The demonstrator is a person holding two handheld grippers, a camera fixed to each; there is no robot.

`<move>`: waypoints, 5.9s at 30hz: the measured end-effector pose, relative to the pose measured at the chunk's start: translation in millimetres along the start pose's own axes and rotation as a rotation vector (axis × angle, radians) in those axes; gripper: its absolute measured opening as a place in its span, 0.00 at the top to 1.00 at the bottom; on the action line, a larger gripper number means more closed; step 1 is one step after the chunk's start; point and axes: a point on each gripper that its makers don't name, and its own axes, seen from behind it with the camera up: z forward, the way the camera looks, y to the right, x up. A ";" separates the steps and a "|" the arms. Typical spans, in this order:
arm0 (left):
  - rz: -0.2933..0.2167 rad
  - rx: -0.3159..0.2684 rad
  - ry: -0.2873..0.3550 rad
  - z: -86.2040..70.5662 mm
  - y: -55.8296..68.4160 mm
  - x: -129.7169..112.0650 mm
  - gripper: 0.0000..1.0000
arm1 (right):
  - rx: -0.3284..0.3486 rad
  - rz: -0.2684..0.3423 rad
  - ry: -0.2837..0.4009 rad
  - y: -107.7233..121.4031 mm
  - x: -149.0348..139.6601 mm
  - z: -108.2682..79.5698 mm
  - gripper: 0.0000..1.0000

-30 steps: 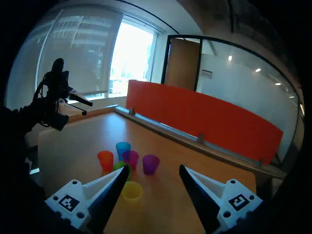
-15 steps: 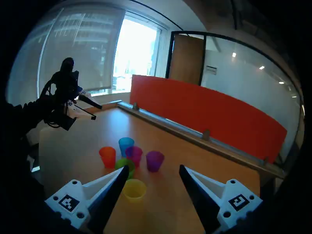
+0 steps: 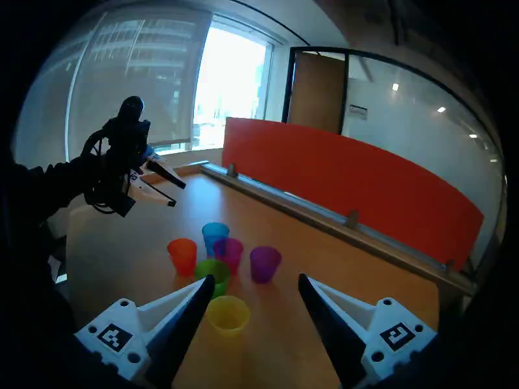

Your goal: Pour water

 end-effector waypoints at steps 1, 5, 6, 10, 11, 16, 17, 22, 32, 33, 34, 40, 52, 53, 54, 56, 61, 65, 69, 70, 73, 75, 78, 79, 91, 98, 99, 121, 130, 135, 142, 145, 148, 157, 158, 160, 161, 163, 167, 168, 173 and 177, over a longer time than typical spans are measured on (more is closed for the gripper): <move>-0.001 -0.003 -0.006 3.0 -0.8 -2.0 0.06 | 0.002 0.000 -0.001 -0.1 -0.6 1.2 0.00; -0.001 -0.013 -0.029 13.8 -2.9 -9.3 0.06 | 0.010 0.001 -0.002 -0.3 -2.4 5.3 0.00; 0.000 -0.016 -0.035 16.3 -3.2 -11.0 0.06 | 0.012 0.001 -0.002 -0.4 -2.7 6.2 0.00; 0.000 -0.030 -0.058 27.4 -3.9 -18.0 0.06 | 0.020 0.003 -0.003 -0.1 -4.0 9.9 0.00; 0.000 -0.033 -0.064 30.2 -4.1 -19.7 0.06 | 0.021 0.003 -0.004 0.1 -4.4 10.7 0.00; 0.004 -0.047 -0.092 44.6 -5.7 -26.6 0.06 | 0.028 0.002 -0.010 1.7 -7.9 14.1 0.00; 0.005 -0.050 -0.098 47.1 -6.1 -27.8 0.06 | 0.028 0.002 -0.010 2.3 -8.5 14.7 0.00; 0.015 -0.067 -0.132 60.3 -6.1 -36.1 0.06 | 0.029 0.007 -0.012 5.6 -10.7 17.4 0.00; 0.017 -0.096 -0.182 86.3 -7.4 -48.9 0.06 | 0.034 0.008 -0.023 8.9 -18.2 20.1 0.00; 0.016 -0.100 -0.186 88.4 -7.2 -49.7 0.06 | 0.034 0.007 -0.024 9.2 -19.0 20.4 0.00; 0.017 -0.101 -0.189 90.5 -7.1 -50.7 0.06 | 0.035 0.007 -0.025 9.6 -19.8 21.0 0.00; 0.027 -0.116 -0.207 100.4 -4.6 -56.0 0.06 | 0.037 0.012 -0.029 11.5 -23.0 24.1 0.00; 0.033 -0.124 -0.221 119.9 -2.7 -59.2 0.06 | 0.043 0.013 -0.037 10.7 -27.1 26.9 0.00; 0.035 -0.124 -0.221 121.4 -2.9 -59.2 0.06 | 0.043 0.013 -0.038 10.7 -27.6 27.1 0.00; 0.037 -0.125 -0.221 123.0 -3.0 -59.4 0.06 | 0.043 0.013 -0.039 10.8 -28.3 27.3 0.00; 0.037 -0.127 -0.225 126.3 -2.9 -61.0 0.06 | 0.043 0.015 -0.042 11.5 -30.1 28.2 0.00; 0.039 -0.128 -0.228 133.9 -3.1 -63.9 0.06 | 0.044 0.022 -0.047 13.0 -33.1 30.7 0.00; 0.041 -0.127 -0.229 139.0 -3.1 -65.2 0.06 | 0.045 0.026 -0.050 13.5 -34.1 32.2 0.00; 0.045 -0.125 -0.232 142.6 -2.9 -66.0 0.06 | 0.045 0.027 -0.050 14.1 -34.7 32.6 0.00; 0.045 -0.124 -0.231 143.3 -2.7 -66.1 0.06 | 0.044 0.027 -0.050 14.2 -35.0 32.6 0.00; 0.046 -0.120 -0.231 144.8 -1.9 -66.6 0.07 | 0.043 0.029 -0.050 14.9 -35.7 32.5 0.00; 0.047 -0.119 -0.231 145.3 -1.2 -67.3 0.09 | 0.042 0.031 -0.050 15.6 -36.2 32.5 0.00; 0.050 -0.120 -0.233 145.5 0.0 -67.4 0.11 | 0.042 0.032 -0.050 15.8 -36.5 31.8 0.00; 0.048 -0.119 -0.232 145.7 -0.2 -67.1 0.12 | 0.042 0.032 -0.050 15.7 -36.4 31.5 0.00; 0.034 -0.115 -0.207 144.0 -3.9 -64.0 0.13 | 0.040 0.032 -0.048 15.0 -35.8 31.3 0.00; 0.030 -0.097 -0.172 136.1 -8.4 -49.8 0.13 | 0.042 0.033 -0.043 13.5 -32.3 31.1 0.00; 0.029 -0.094 -0.166 134.4 -9.0 -47.0 0.13 | 0.043 0.032 -0.041 13.1 -31.4 31.0 0.00; 0.034 -0.042 0.000 68.8 5.1 11.9 0.14 | 0.036 0.016 -0.001 -0.2 -9.5 23.0 0.00; 0.001 -0.035 0.063 53.6 10.2 28.1 0.14 | 0.040 0.015 0.008 -5.2 -5.5 23.6 0.00; -0.013 -0.031 0.104 44.6 14.6 38.6 0.14 | 0.042 0.016 0.016 -6.9 -3.0 24.4 0.00; -0.027 -0.029 0.161 28.2 24.9 49.4 0.14 | 0.041 0.015 0.019 -7.4 -5.0 24.4 0.00; -0.036 -0.027 0.184 20.2 28.9 53.3 0.14 | 0.041 0.015 0.019 -7.3 -6.6 24.5 0.00; -0.048 -0.026 0.208 12.1 32.5 57.2 0.14 | 0.041 0.016 0.020 -7.3 -7.8 24.6 0.00; -0.073 -0.008 0.267 -9.0 35.3 66.9 0.14 | 0.047 0.008 0.018 -9.2 -8.7 25.6 0.00; -0.076 -0.008 0.275 -11.1 36.1 68.1 0.14 | 0.048 0.007 0.017 -9.4 -9.0 26.0 0.00; -0.079 -0.008 0.287 -14.3 37.6 70.1 0.14 | 0.051 0.005 0.016 -10.3 -9.4 26.8 0.00; -0.081 -0.009 0.294 -16.0 38.5 71.2 0.14 | 0.053 0.004 0.015 -11.0 -9.6 27.4 0.00; -0.084 -0.007 0.303 -18.6 39.3 72.3 0.14 | 0.058 0.002 0.014 -12.6 -9.8 29.0 0.00; -0.088 -0.005 0.311 -23.2 40.2 71.8 0.14 | 0.074 -0.003 0.011 -17.0 -9.7 33.8 0.00; -0.088 -0.006 0.311 -24.1 40.4 71.5 0.14 | 0.078 -0.005 0.010 -18.2 -9.7 35.2 0.00; -0.086 -0.005 0.321 -29.4 41.5 72.7 0.14 | 0.100 -0.008 0.001 -23.7 -12.5 45.2 0.00; -0.085 -0.002 0.334 -34.2 41.5 75.6 0.14 | 0.116 -0.007 -0.007 -27.5 -14.6 53.5 0.00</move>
